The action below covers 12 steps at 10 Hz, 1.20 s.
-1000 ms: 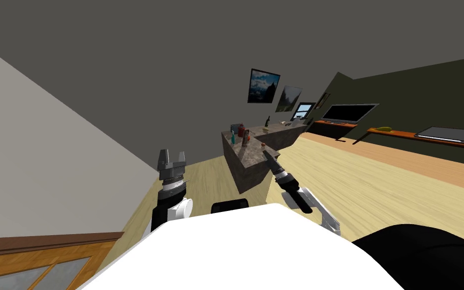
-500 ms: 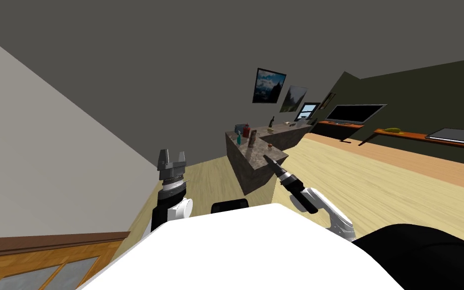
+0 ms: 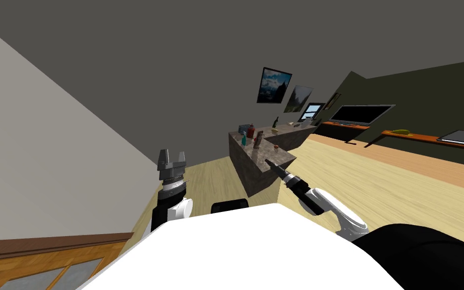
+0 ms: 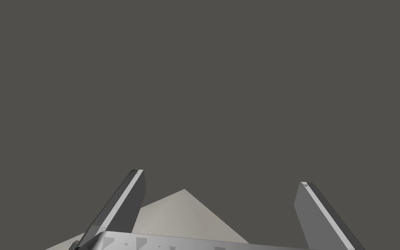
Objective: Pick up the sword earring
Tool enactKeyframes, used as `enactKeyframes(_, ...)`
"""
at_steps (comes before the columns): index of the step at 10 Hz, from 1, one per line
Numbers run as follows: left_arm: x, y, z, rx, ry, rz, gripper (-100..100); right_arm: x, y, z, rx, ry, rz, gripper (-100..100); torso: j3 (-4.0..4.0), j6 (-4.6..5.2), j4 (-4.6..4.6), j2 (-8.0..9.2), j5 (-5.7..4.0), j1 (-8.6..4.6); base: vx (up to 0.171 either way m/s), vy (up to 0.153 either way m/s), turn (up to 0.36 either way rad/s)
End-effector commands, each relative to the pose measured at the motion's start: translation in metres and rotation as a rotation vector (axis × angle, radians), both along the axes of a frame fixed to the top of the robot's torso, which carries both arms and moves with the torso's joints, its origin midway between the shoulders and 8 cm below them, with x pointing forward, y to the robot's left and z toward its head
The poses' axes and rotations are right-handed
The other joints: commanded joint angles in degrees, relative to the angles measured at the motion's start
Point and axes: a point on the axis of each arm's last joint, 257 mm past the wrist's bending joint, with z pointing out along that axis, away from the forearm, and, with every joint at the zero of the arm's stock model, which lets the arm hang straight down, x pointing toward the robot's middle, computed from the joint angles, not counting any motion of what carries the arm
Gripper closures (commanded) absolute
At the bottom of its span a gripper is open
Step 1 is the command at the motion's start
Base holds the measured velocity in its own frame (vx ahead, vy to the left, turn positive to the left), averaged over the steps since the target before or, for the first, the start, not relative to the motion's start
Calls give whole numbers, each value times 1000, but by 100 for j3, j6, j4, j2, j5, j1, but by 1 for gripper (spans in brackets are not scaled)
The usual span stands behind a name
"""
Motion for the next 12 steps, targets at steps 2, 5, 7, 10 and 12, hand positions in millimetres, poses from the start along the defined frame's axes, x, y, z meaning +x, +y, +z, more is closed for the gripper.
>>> enactKeyframes(2,0,0,0,0,0,0,0,-8,-31,-30,-86,105,-27,-100,-1,-1,0,-4,-1,-1,88,126,40)
enactKeyframes(5,0,0,0,0,0,0,0,-13,-47,-45,-153,159,-29,-100,-8,-1,-3,-15,-1,2,84,101,12)
enactKeyframes(7,0,0,0,0,0,0,0,-26,-78,-71,-226,257,-53,-100,-6,0,-2,-11,-4,-17,98,79,32)
enactKeyframes(10,0,0,0,0,0,0,0,-42,-111,-96,-314,357,-71,-100,-9,-1,-3,-15,-4,-15,107,75,20)
enactKeyframes(12,0,0,0,0,0,0,0,-51,-128,-107,-377,408,-72,-100,-14,-1,-5,-22,-5,-18,102,62,12)
